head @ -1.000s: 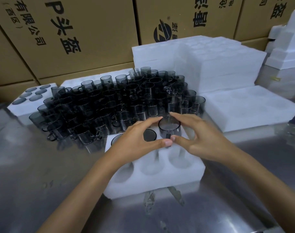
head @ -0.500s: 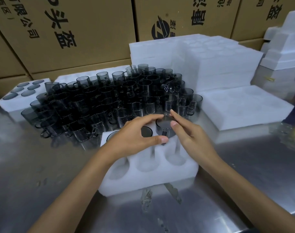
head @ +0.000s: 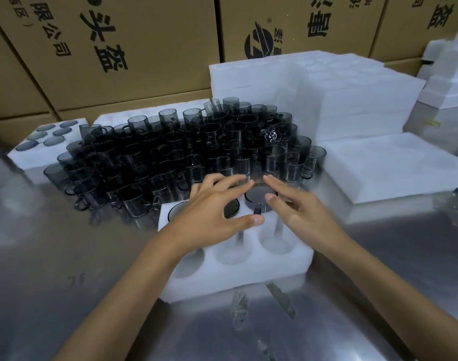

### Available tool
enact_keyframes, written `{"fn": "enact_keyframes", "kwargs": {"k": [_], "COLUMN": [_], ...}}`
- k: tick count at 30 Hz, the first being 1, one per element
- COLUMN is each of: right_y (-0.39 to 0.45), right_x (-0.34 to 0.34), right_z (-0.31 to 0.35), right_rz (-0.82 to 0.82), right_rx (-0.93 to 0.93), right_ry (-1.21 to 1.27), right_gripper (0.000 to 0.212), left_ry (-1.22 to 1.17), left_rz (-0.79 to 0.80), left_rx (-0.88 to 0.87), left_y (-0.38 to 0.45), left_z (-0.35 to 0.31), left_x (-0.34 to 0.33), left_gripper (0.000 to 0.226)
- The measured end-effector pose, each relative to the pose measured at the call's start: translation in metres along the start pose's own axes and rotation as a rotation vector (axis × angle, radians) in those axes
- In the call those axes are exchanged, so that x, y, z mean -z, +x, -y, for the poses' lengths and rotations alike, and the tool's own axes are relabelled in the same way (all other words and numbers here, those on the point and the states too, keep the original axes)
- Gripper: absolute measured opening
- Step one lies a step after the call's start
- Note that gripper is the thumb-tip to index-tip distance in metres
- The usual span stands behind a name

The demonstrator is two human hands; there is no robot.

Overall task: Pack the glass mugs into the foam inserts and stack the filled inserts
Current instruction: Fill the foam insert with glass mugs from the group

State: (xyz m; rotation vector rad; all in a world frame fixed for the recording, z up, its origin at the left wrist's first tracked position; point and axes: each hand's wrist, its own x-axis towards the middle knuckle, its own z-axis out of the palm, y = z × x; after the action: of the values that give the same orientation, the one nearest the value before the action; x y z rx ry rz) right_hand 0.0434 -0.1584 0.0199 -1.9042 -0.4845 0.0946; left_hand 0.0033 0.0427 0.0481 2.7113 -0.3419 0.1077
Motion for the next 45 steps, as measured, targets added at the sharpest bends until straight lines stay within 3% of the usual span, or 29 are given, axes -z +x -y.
{"fn": "enact_keyframes", "kwargs": {"k": [6,12,15,19,21,24,27,30,33,36,41,45], "right_y": [0.005,0.011,0.018,0.041,0.06,0.087,0.103,0.11,0.105,0.1,0.098,0.105], "right_x": [0.005,0.01,0.014,0.004,-0.001,-0.006,-0.018,-0.029,-0.03,-0.031,-0.037,-0.037], "right_z": [-0.001,0.006,0.012,0.027,0.037,0.045,0.042,0.037,0.028,0.016,0.011,0.019], "right_rz": [0.079,0.106,0.119,0.009,0.031,0.168,0.321,0.344,0.295,0.148,-0.016,-0.134], "right_rx": [-0.026,-0.05,-0.077,-0.048,-0.051,-0.143,-0.271,-0.266,-0.162,-0.04,0.054,-0.002], "right_ry": [-0.064,-0.147,-0.136,-0.056,-0.127,-0.266,-0.381,-0.379,-0.375,-0.333,-0.355,-0.149], "right_gripper": [0.048,0.049,0.045,0.022,0.014,0.016,0.038,0.048,0.046,0.035,0.029,0.021], "left_ry": [0.215,0.271,0.16,-0.235,-0.34,-0.427,-0.433,-0.436,-0.401,-0.384,-0.651,-0.719], "left_rz": [-0.018,0.053,-0.035,-0.408,-0.517,-0.544,-0.528,-0.495,-0.407,-0.337,-0.387,-0.459], "left_rx": [-0.064,-0.035,-0.031,0.081,0.155,0.24,0.267,0.283,0.306,0.328,0.349,0.358], "left_y": [-0.001,-0.002,-0.005,-0.012,-0.019,-0.029,-0.031,-0.029,-0.029,-0.028,-0.028,-0.02], "left_z": [0.006,0.004,0.002,0.014,0.028,0.045,0.052,0.052,0.049,0.046,0.04,0.038], "left_x": [-0.007,-0.011,-0.011,0.005,0.012,0.015,0.016,0.013,0.007,0.002,0.009,0.01], "left_gripper": [0.066,0.068,0.057,0.041,0.036,0.036,0.032,0.027,0.024,0.023,0.021,0.023]}}
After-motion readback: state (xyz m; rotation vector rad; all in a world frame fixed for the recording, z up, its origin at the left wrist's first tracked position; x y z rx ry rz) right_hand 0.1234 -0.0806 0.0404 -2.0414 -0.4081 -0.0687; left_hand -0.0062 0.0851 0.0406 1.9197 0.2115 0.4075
